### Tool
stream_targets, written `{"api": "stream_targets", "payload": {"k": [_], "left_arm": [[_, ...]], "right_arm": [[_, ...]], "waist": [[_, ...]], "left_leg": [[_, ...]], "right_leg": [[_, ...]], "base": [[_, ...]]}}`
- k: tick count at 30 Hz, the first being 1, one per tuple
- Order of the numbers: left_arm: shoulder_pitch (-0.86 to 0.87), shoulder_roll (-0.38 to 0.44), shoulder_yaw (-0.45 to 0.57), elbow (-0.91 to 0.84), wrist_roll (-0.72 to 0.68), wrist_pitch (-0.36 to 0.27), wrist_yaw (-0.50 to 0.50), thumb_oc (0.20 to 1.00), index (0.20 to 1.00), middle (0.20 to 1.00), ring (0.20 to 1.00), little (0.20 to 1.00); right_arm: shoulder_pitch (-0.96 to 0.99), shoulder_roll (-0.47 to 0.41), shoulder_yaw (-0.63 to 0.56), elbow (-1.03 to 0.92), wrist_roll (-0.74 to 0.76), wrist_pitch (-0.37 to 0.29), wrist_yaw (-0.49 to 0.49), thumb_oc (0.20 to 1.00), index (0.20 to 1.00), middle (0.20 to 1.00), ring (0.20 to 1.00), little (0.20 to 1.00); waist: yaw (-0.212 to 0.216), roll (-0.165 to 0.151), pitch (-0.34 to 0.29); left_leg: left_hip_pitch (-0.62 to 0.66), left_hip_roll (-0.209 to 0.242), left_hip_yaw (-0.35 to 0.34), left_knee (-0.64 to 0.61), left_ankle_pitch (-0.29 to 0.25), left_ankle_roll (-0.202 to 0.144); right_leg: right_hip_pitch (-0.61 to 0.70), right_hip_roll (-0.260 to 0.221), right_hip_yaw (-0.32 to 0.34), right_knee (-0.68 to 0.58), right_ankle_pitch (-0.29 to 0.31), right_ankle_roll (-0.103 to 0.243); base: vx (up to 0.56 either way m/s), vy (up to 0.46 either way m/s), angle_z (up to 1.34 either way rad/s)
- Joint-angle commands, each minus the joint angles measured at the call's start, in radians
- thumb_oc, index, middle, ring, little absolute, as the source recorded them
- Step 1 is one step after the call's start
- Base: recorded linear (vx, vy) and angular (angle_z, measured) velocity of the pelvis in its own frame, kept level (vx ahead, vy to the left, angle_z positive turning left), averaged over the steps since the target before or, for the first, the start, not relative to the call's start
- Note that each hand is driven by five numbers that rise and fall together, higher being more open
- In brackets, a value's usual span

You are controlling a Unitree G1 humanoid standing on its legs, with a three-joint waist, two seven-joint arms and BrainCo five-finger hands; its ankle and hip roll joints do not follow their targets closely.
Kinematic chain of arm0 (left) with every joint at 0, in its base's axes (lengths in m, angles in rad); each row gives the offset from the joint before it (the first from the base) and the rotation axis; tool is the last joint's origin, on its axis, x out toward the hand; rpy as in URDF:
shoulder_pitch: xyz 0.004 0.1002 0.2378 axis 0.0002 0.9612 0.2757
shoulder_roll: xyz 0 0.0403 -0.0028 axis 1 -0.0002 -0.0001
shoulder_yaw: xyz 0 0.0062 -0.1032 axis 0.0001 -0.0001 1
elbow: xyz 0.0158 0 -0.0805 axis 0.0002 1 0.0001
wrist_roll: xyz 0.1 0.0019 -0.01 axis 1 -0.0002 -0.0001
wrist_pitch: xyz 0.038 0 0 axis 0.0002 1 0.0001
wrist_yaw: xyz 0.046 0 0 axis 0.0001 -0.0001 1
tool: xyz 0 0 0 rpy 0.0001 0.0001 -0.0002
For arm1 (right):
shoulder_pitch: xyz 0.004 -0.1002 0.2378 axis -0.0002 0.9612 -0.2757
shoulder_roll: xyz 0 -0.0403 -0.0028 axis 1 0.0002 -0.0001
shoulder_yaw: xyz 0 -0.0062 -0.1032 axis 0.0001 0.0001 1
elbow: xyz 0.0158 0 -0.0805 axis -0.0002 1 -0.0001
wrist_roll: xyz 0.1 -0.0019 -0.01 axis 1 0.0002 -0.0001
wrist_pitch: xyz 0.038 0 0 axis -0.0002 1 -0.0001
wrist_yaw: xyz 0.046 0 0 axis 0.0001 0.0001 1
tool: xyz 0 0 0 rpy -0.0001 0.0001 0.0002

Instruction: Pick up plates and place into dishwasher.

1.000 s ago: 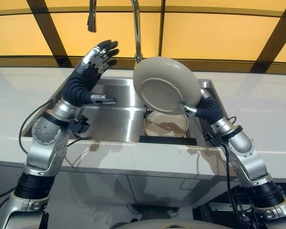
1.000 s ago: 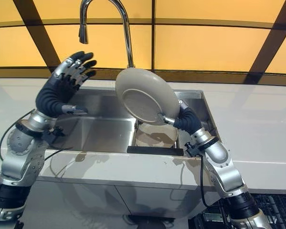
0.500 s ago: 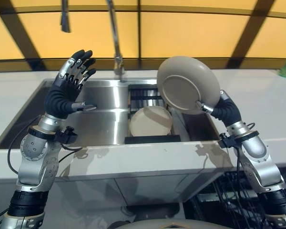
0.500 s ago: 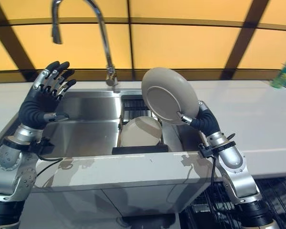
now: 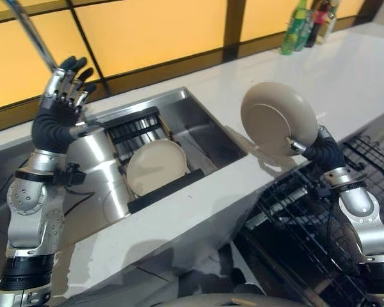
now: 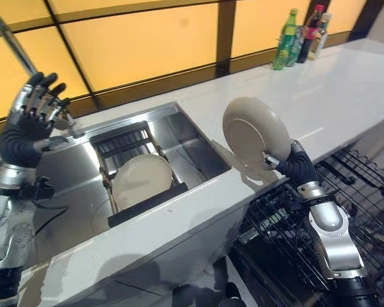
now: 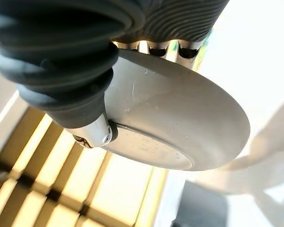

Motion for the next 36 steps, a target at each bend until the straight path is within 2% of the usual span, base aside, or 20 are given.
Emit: {"api": "stream_targets", "payload": {"k": [1, 4, 6, 8, 12, 15, 18, 23, 28, 36], "left_arm": [[0.03, 0.061, 0.048, 0.006, 0.037, -0.061, 0.04, 1.0, 1.0, 1.0, 1.0, 1.0], [0.046, 0.063, 0.084, 0.019, 0.049, -0.071, 0.042, 1.0, 1.0, 1.0, 1.0, 1.0], [0.054, 0.077, 0.11, 0.035, 0.041, -0.077, 0.037, 1.0, 1.0, 1.0, 1.0, 1.0], [0.038, 0.102, 0.117, 0.043, 0.037, -0.057, 0.051, 1.0, 1.0, 1.0, 1.0, 1.0], [-0.008, 0.126, 0.084, 0.05, 0.04, -0.028, 0.099, 1.0, 1.0, 1.0, 1.0, 1.0], [-0.02, 0.123, 0.068, 0.035, 0.057, -0.002, 0.127, 1.0, 1.0, 1.0, 1.0, 1.0], [-0.005, 0.109, 0.065, 0.034, 0.062, -0.013, 0.142, 1.0, 1.0, 1.0, 1.0, 1.0], [0.05, 0.074, 0.105, 0.036, 0.059, -0.037, 0.125, 1.0, 1.0, 1.0, 1.0, 1.0], [0.051, 0.059, 0.111, 0.048, 0.069, -0.043, 0.114, 1.0, 1.0, 1.0, 1.0, 1.0], [0.073, 0.083, 0.119, 0.023, 0.071, -0.019, 0.111, 1.0, 1.0, 1.0, 1.0, 1.0]], "right_arm": [[0.013, -0.058, -0.089, -0.014, -0.061, -0.047, -0.078, 0.2, 0.2, 0.2, 0.2, 0.2], [0.041, -0.043, -0.111, 0.002, -0.112, -0.044, -0.138, 0.2, 0.2, 0.2, 0.2, 0.2], [0.039, -0.037, -0.12, 0.024, -0.107, -0.038, -0.176, 0.2, 0.2, 0.2, 0.2, 0.2], [0.036, -0.019, -0.12, 0.045, -0.125, -0.032, -0.214, 0.2, 0.2, 0.2, 0.2, 0.2], [0.033, -0.032, -0.134, 0.077, -0.133, -0.009, -0.248, 0.2, 0.2, 0.2, 0.2, 0.2], [0.048, -0.05, -0.152, 0.083, -0.13, 0.011, -0.24, 0.2, 0.2, 0.2, 0.2, 0.2], [0.067, -0.062, -0.161, 0.098, -0.139, 0.024, -0.222, 0.2, 0.2, 0.2, 0.2, 0.2], [0.098, -0.085, -0.153, 0.135, -0.16, 0.082, -0.17, 0.2, 0.2, 0.2, 0.2, 0.2], [0.141, -0.073, -0.133, 0.165, -0.215, 0.138, -0.131, 0.2, 0.2, 0.2, 0.2, 0.2], [0.179, -0.09, -0.08, 0.183, -0.245, 0.247, -0.066, 0.2, 0.2, 0.2, 0.2, 0.2]], "waist": [[0.055, 0.004, -0.071], [0.089, -0.002, -0.075], [0.117, -0.012, -0.084], [0.132, -0.023, -0.088], [0.125, -0.015, -0.073], [0.114, -0.009, -0.061], [0.106, -0.004, -0.055], [0.109, 0.001, -0.051], [0.09, 0.0, -0.042], [0.08, 0.002, -0.035]], "left_leg": [[-0.134, 0.019, -0.08, 0.132, -0.045, -0.004], [-0.188, 0.01, -0.063, 0.167, -0.022, 0.017], [-0.219, 0.0, -0.059, 0.182, -0.005, 0.014], [-0.248, -0.004, -0.055, 0.198, 0.004, -0.004], [-0.274, 0.021, -0.04, 0.207, 0.025, -0.047], [-0.286, 0.042, -0.035, 0.196, 0.045, -0.069], [-0.288, 0.05, -0.046, 0.187, 0.055, -0.079], [-0.278, 0.049, -0.089, 0.174, 0.073, -0.088], [-0.268, 0.059, -0.055, 0.195, 0.061, -0.095], [-0.222, 0.058, -0.047, 0.185, 0.043, -0.094]], "right_leg": [[-0.04, 0.022, -0.114, 0.315, -0.151, 0.025], [-0.024, 0.032, -0.164, 0.376, -0.168, -0.004], [0.014, 0.019, -0.19, 0.32, -0.183, -0.019], [0.06, 0.017, -0.201, 0.214, -0.203, -0.028], [0.107, 0.036, -0.192, 0.135, -0.211, -0.037], [0.123, 0.055, -0.186, 0.104, -0.21, -0.05], [0.124, 0.074, -0.173, 0.1, -0.215, -0.064], [0.114, 0.099, -0.144, 0.113, -0.216, -0.077], [0.108, 0.096, -0.153, 0.153, -0.238, -0.083], [0.093, 0.071, -0.163, 0.177, -0.235, -0.066]], "base": [[-0.15, -0.021, -0.65], [-0.14, -0.134, -0.56], [-0.12, -0.261, -0.49], [-0.07, -0.279, -0.35], [-0.09, -0.198, -0.49], [-0.11, -0.137, -0.47], [-0.06, -0.055, -0.41], [0.01, 0.007, -0.3], [0.05, 0.061, -0.25], [0.07, 0.047, -0.02]]}}
